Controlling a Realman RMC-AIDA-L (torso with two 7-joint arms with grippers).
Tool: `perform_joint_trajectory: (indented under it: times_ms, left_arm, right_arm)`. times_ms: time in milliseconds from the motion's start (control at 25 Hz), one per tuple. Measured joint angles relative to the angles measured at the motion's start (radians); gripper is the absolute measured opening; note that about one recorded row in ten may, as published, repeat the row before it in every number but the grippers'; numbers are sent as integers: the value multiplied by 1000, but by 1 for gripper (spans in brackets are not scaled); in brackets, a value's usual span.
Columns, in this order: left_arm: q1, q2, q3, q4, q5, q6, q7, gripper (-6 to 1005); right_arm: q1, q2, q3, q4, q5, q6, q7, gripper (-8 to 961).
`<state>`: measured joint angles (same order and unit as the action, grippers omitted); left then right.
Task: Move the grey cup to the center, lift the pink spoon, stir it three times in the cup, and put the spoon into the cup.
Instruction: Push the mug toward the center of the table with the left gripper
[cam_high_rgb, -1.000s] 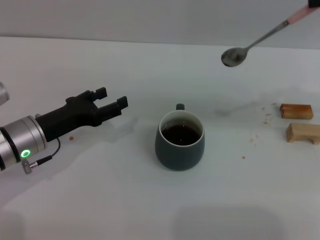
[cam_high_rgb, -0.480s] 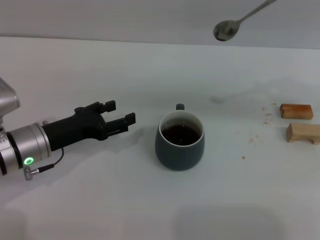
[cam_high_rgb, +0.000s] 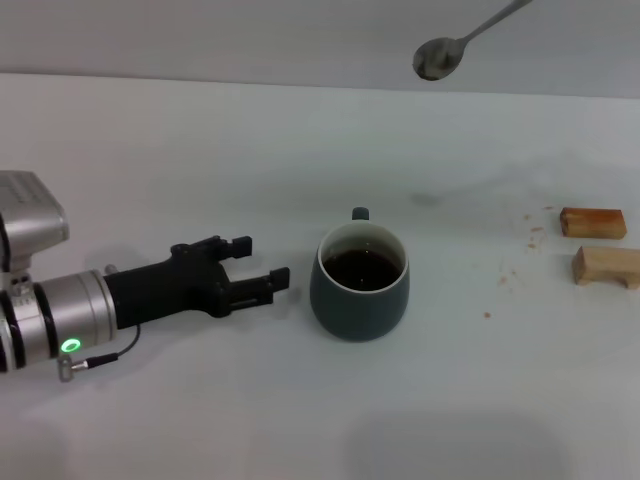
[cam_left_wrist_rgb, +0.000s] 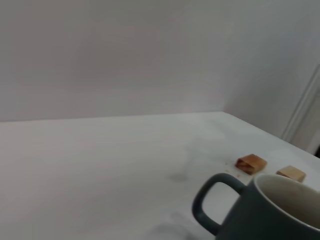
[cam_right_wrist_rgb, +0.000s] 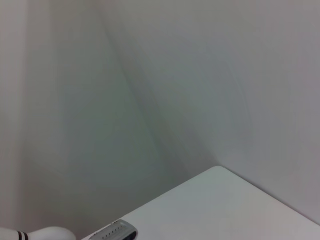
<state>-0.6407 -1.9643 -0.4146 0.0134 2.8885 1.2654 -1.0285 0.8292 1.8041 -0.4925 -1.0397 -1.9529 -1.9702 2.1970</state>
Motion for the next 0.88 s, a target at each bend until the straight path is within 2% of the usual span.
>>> perform_joint_trajectory:
  times_ms: [240,480,880]
  left_arm:
    - [-18,-22,13,7,0,1,7,828]
    - [-52,-42,62,17,0,2,-2,828]
    - [-74,-58,81,22,0,14,-4,827]
  right_arm:
    - [-6,4,-2,1,4,0,-4,102]
    - [-10,10,1,1,5,0,-7,102]
    - [-21,14,0,1,5,7,-18,102]
